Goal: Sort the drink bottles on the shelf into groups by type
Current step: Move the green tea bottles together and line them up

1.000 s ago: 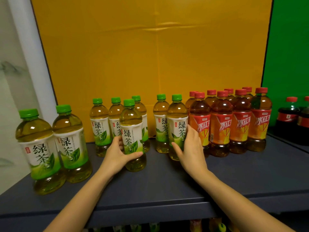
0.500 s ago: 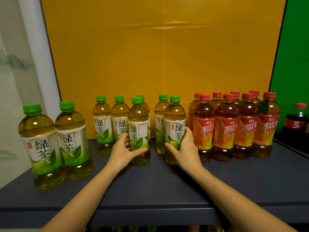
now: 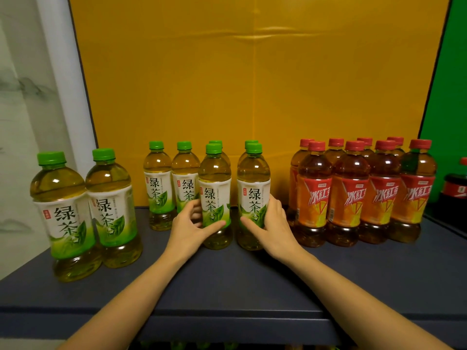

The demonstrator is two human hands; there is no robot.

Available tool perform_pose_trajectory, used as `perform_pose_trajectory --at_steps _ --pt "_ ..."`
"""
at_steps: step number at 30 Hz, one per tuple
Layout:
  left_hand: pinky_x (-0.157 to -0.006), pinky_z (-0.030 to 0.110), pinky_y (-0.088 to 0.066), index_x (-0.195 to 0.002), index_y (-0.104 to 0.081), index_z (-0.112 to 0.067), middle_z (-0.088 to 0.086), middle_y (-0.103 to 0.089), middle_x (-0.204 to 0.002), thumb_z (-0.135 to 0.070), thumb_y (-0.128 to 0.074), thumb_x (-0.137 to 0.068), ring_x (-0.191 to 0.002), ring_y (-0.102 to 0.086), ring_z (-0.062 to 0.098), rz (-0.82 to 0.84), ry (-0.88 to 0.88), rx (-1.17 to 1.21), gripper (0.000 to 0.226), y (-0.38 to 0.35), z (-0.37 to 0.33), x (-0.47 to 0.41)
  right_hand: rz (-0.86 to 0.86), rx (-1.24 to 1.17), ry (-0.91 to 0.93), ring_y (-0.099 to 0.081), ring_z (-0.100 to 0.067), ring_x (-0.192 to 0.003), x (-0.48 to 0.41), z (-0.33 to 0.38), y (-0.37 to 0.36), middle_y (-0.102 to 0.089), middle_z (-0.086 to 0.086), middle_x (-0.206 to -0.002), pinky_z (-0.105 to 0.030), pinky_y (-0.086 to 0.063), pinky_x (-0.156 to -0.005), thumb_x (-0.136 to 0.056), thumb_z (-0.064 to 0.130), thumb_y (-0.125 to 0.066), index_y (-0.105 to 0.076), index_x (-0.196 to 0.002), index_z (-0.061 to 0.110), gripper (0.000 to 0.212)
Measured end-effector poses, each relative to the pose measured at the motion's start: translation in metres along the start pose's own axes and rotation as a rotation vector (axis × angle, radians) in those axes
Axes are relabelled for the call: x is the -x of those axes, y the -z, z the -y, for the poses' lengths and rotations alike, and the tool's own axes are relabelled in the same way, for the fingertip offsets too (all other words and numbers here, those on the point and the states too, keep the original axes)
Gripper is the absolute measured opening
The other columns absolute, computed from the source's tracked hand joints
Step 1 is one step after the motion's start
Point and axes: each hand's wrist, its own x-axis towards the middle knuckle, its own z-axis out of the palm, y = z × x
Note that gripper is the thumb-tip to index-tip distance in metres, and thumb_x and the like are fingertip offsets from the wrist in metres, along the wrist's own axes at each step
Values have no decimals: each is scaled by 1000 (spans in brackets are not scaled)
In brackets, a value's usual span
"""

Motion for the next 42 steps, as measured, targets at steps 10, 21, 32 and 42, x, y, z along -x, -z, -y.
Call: perform_pose_trajectory --at_steps 10,21,32,42 --pt "-71 25 -57 -105 -52 -14 -3 -65 -95 -20 -86 -55 -87 -65 10 -76 -50 -82 61 -12 -4 -1 -57 -1 37 -37 -13 -120 1 -6 -4 -44 -1 -127 -28 -36 -99 -79 43 -65 -32 -136 18 71" --pt "-83 36 -54 -131 -36 -18 -7 -48 -123 -40 -81 -60 -100 -55 14 17 -2 -253 87 2 -8 9 -253 94 -15 -32 -24 -129 7 13 3 -36 -9 -138 -34 -26 -103 -76 37 -70 -29 -138 10 79" --pt "-92 24 -32 -118 -42 -3 13 -44 -116 -34 -58 -73 -107 -41 23 -631 -420 -595 57 142 -7 75 68 -56 362 -46 0 -105 23 99 -51 -46 13 -112 -15 -39 -89 -82 32 -59 -43 -120 24 42" --pt "-85 33 -49 -131 -30 -24 -5 -54 -112 -43 -85 -51 -103 -58 16 -217 55 -118 99 224 38 59 459 -415 -41 -44 -11 -128 -12 139 -163 -44 0 -140 -38 -37 -109 -64 27 -82 -6 -143 24 110"
